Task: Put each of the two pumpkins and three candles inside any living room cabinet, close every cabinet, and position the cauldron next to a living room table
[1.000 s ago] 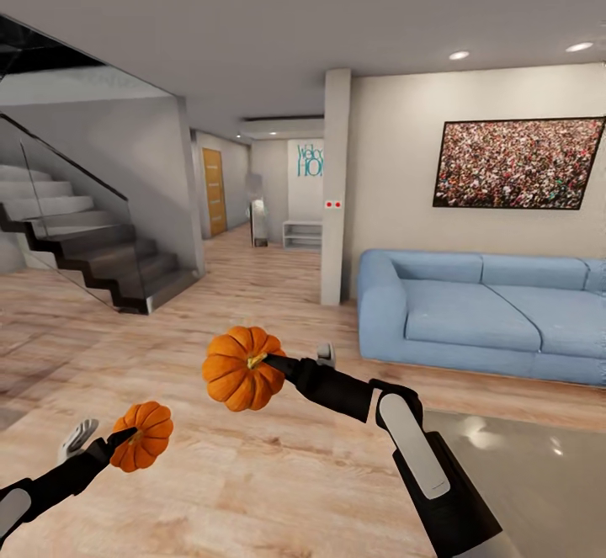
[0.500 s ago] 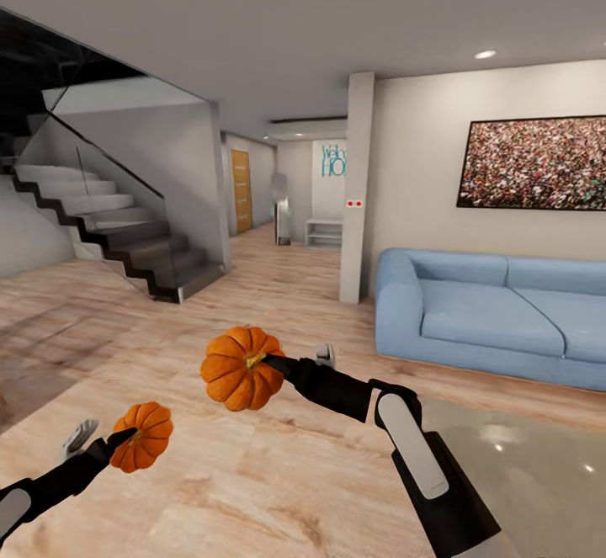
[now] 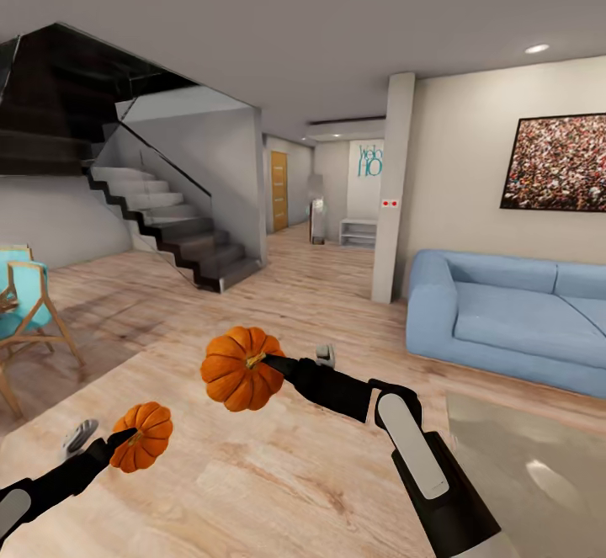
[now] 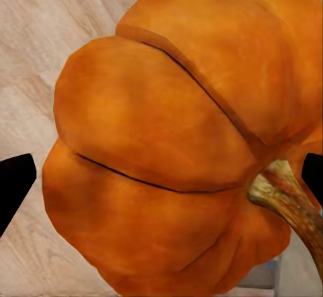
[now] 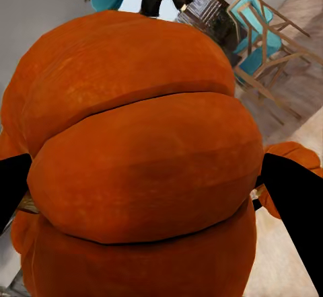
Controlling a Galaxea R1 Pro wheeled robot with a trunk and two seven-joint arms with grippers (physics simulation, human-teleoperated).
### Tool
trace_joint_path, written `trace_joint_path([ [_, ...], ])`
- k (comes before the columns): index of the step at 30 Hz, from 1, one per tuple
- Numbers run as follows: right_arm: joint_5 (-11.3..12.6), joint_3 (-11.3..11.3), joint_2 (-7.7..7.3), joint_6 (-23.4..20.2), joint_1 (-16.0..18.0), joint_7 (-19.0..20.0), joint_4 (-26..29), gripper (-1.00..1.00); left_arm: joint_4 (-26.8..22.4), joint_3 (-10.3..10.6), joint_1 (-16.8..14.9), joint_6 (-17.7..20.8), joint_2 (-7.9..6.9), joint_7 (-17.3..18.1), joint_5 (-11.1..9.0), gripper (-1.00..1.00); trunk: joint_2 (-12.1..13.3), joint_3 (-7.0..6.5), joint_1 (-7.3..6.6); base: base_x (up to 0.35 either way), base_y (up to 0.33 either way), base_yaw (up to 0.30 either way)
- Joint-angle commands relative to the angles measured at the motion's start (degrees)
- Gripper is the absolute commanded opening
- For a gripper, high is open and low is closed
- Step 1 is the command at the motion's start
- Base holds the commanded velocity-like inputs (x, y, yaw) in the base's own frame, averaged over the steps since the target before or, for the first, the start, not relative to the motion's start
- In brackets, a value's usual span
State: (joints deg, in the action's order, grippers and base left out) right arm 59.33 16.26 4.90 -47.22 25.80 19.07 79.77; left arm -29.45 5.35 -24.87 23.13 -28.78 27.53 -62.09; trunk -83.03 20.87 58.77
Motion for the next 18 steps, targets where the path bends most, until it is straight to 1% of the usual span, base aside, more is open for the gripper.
trace_joint_path([
  [1, 0.5, -0.1, 0.02, -0.3, 0.0, 0.2, 0.1, -1.00, 0.0, 0.2, -0.1, 0.3, -0.05, 0.1, -0.8, -1.00, 0.0, 0.06, -0.04, -0.333, 0.000, 0.270],
  [14, 0.5, -0.1, 0.02, -0.3, 0.0, 0.2, 0.1, -1.00, 0.0, 0.2, -0.1, 0.3, -0.05, 0.1, -0.8, -1.00, 0.0, 0.06, -0.04, -0.315, -0.001, 0.270],
  [18, 0.5, -0.1, 0.02, -0.3, 0.0, 0.1, 0.1, -1.00, 0.0, 0.2, -0.1, 0.3, -0.05, 0.0, -0.8, -1.00, 0.0, 0.06, -0.04, -0.290, -0.090, 0.270],
])
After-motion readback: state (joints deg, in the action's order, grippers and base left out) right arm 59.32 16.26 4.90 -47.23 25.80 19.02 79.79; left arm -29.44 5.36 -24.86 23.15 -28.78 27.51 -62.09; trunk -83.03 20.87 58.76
